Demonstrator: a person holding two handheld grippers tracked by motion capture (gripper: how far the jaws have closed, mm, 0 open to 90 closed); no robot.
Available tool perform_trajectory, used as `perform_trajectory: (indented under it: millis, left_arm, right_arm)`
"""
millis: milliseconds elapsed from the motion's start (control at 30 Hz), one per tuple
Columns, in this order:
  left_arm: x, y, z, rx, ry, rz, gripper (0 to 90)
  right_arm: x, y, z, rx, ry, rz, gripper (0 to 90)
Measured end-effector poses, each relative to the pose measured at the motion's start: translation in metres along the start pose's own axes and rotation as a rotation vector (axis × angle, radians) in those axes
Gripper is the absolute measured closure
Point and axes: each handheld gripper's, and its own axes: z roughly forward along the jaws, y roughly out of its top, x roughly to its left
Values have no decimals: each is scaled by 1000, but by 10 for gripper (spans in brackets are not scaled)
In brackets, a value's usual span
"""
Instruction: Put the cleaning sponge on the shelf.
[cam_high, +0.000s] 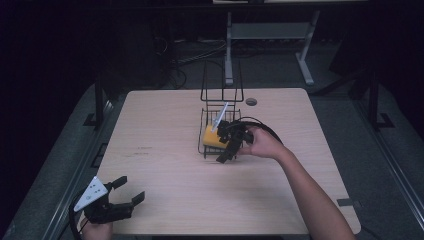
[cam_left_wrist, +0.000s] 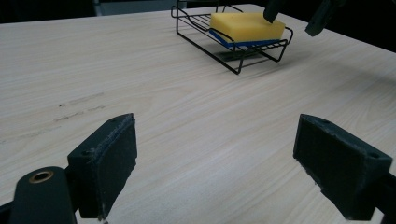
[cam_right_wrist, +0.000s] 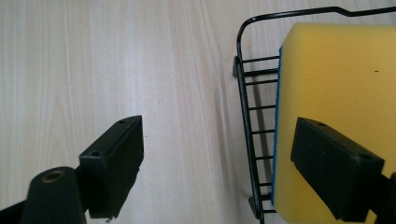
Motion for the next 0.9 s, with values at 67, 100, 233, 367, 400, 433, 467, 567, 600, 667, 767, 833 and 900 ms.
perform_trajectory:
  millis: [67,100,233,367,400,433,467,567,600,667,767,833,900]
  left_arm:
    - [0,0,0,-3,1,1,128]
    - [1,0,0,-3,2,-1,128]
    - [1,0,1,0,1,-1,129]
    - [1,0,1,1,1,0,128]
    - [1,1,1,1,1,-1,129]
    - [1,1,2,0,0,-5,129]
    - [1,1,2,0,0,-5,128]
    - [1,0,1,6,0,0,128]
    - [1,0,1,6,1,1,128]
    - [1,0,1,4,2,4,128]
    - [0,0,1,6,-3,1,128]
    - [0,0,0,4,0,1,128]
    - [-1,0,0,1,-1,1,128]
  right_arm:
    - [2,0,1,-7,-8,1,168]
    - [3,-1,1,-8,-6,0,168]
    - [7,-3,2,-27,9,0,168]
    - [12,-2,4,-14,5,-11,168]
    - [13,-2,4,-18,10,-11,168]
    - [14,-2,4,-15,8,-15,168]
    - [15,-2,3,-16,9,-18,168]
    - [18,-4,2,-27,8,-19,168]
    - [19,-5,1,-31,10,-18,168]
    - [22,-9,0,-39,7,-16,168]
    - [27,-15,0,-43,5,-17,168]
    - [30,-20,-1,-39,0,-15,168]
    - [33,-25,-1,-41,-9,-12,168]
